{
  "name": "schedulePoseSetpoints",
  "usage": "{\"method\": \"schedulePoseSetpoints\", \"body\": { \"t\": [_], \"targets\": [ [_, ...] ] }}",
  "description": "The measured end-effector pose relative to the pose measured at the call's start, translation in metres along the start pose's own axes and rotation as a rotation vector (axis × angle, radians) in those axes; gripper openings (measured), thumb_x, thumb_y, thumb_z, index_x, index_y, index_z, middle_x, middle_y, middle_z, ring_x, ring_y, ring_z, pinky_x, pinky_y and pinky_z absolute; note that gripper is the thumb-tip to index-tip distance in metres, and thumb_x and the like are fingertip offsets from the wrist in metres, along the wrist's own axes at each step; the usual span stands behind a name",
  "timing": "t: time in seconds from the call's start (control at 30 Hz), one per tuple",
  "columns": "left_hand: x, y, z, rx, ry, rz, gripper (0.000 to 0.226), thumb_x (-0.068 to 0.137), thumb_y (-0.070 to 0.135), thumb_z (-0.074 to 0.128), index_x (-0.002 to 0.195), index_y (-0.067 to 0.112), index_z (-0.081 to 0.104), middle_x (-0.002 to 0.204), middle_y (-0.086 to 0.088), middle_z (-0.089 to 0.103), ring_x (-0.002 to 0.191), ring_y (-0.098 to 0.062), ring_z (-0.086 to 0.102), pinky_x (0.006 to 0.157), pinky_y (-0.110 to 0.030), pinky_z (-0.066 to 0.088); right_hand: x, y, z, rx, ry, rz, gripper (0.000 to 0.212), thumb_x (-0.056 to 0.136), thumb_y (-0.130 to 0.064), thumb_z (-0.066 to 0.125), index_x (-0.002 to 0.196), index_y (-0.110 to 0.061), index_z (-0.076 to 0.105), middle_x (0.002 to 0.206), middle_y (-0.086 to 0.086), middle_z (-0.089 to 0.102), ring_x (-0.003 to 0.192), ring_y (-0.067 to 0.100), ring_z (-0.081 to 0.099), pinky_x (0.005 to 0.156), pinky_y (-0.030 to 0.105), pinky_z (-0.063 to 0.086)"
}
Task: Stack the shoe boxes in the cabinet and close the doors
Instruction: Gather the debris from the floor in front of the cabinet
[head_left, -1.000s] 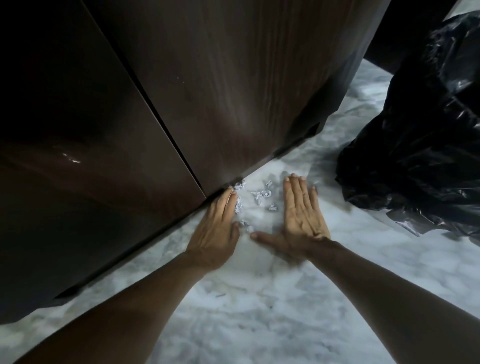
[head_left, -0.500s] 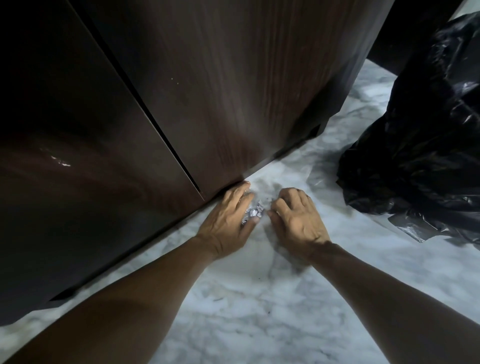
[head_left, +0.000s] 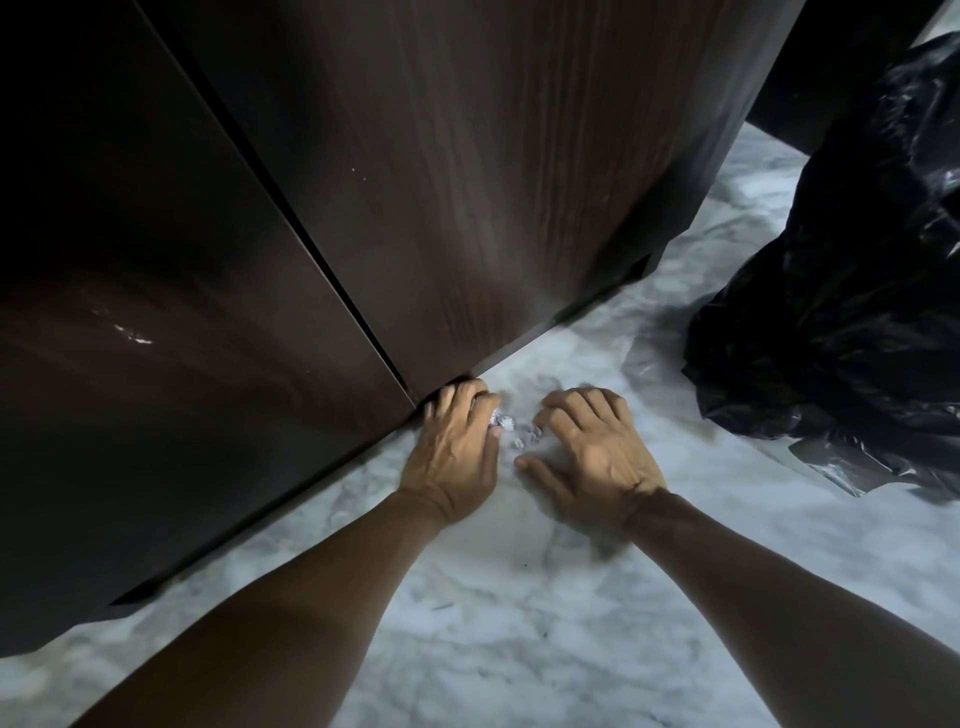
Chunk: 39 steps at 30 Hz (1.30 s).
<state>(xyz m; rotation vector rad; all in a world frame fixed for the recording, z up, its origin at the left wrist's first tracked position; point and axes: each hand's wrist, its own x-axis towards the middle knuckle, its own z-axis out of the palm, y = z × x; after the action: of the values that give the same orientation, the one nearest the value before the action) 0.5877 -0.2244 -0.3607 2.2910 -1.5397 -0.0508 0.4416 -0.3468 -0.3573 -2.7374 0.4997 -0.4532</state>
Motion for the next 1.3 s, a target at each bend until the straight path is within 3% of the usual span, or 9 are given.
{"method": "schedulePoseSetpoints", "body": {
  "t": [0.07,0.17,0.3,0.53,0.63,0.77,1.03,1.17,1.3],
  "targets": [
    [-0.0008,0.0,0.0001,-0.005,0.026,-0.008,0.029,0.089,0.024,0.037,0.102,0.009,0.057,0.109,-0.011,0.054,0.097,-0.031,0.048,0.083,-0.046,0.041,-0.0006,0.0,0.0004,0.005,-0.01,0.01,0.042,0.081,-0.052,0.063,0.105,-0.018,0.063,0.11,0.0,0.058,0.105,0.027,0.051,0.1,0.04,0.034],
    [-0.0022,-0.0001,0.0,0.012,0.013,0.004,0.033,0.081,0.019,0.042,0.111,0.015,0.053,0.11,-0.01,0.053,0.097,-0.03,0.047,0.081,-0.043,0.039,-0.001,-0.0013,0.0018,-0.011,-0.002,0.007,0.038,0.085,-0.051,0.059,0.111,-0.023,0.066,0.114,0.003,0.058,0.106,0.028,0.051,0.1,0.041,0.034],
    [-0.0016,0.0006,-0.0023,0.034,0.004,-0.001,0.031,0.075,0.015,0.046,0.104,0.017,0.057,0.102,-0.009,0.052,0.09,-0.03,0.047,0.075,-0.044,0.042,-0.0008,-0.001,0.0028,-0.007,0.077,-0.014,0.018,0.089,-0.032,0.06,0.089,-0.015,0.065,0.1,0.004,0.058,0.091,0.03,0.053,0.087,0.043,0.039],
    [-0.0025,-0.0005,-0.0032,0.1,-0.057,0.063,0.042,0.085,0.026,0.048,0.126,0.022,0.058,0.119,-0.007,0.054,0.101,-0.027,0.047,0.08,-0.04,0.039,-0.0022,-0.0039,-0.0011,0.002,0.059,-0.005,0.019,0.087,-0.032,0.059,0.092,-0.015,0.064,0.1,0.003,0.058,0.09,0.026,0.051,0.085,0.041,0.038],
    [-0.0021,-0.0008,-0.0028,0.121,-0.055,0.088,0.03,0.093,0.036,0.042,0.112,0.023,0.062,0.115,-0.005,0.054,0.096,-0.026,0.046,0.077,-0.04,0.038,-0.0025,-0.0017,0.0005,-0.013,0.085,0.004,0.013,0.086,-0.024,0.059,0.083,-0.011,0.061,0.096,0.004,0.057,0.087,0.029,0.051,0.081,0.04,0.038],
    [-0.0028,-0.0006,-0.0014,0.097,-0.019,0.057,0.023,0.092,0.028,0.038,0.096,0.016,0.057,0.104,-0.006,0.051,0.09,-0.028,0.045,0.075,-0.04,0.038,-0.0029,-0.0001,0.0012,-0.001,0.109,0.083,0.008,0.079,-0.018,0.059,0.083,-0.011,0.057,0.092,0.003,0.055,0.084,0.028,0.049,0.078,0.038,0.036],
    [-0.0037,-0.0029,0.0009,0.037,0.067,-0.052,0.017,0.08,0.017,0.042,0.084,0.008,0.056,0.088,-0.012,0.052,0.084,-0.032,0.048,0.072,-0.044,0.041,-0.0006,-0.0024,-0.0006,-0.039,-0.045,0.0,0.032,0.088,-0.041,0.055,0.118,-0.032,0.063,0.113,-0.002,0.057,0.101,0.025,0.051,0.09,0.044,0.036],
    [-0.0034,-0.0031,0.0009,0.034,0.094,-0.075,0.013,0.078,0.015,0.044,0.079,0.007,0.054,0.083,-0.011,0.051,0.081,-0.032,0.048,0.068,-0.043,0.041,-0.0023,-0.0002,0.002,-0.011,-0.013,-0.062,0.026,0.09,-0.039,0.057,0.109,-0.027,0.07,0.114,0.001,0.062,0.104,0.026,0.054,0.093,0.042,0.037],
    [-0.0059,-0.0037,0.0011,0.054,0.122,-0.038,0.016,0.086,0.019,0.046,0.075,0.008,0.052,0.078,-0.01,0.052,0.078,-0.031,0.051,0.065,-0.042,0.04,-0.0017,0.0014,0.0031,-0.029,-0.009,-0.074,0.021,0.093,-0.038,0.055,0.094,-0.019,0.066,0.102,-0.001,0.059,0.095,0.025,0.053,0.083,0.038,0.038]
  ]
}}
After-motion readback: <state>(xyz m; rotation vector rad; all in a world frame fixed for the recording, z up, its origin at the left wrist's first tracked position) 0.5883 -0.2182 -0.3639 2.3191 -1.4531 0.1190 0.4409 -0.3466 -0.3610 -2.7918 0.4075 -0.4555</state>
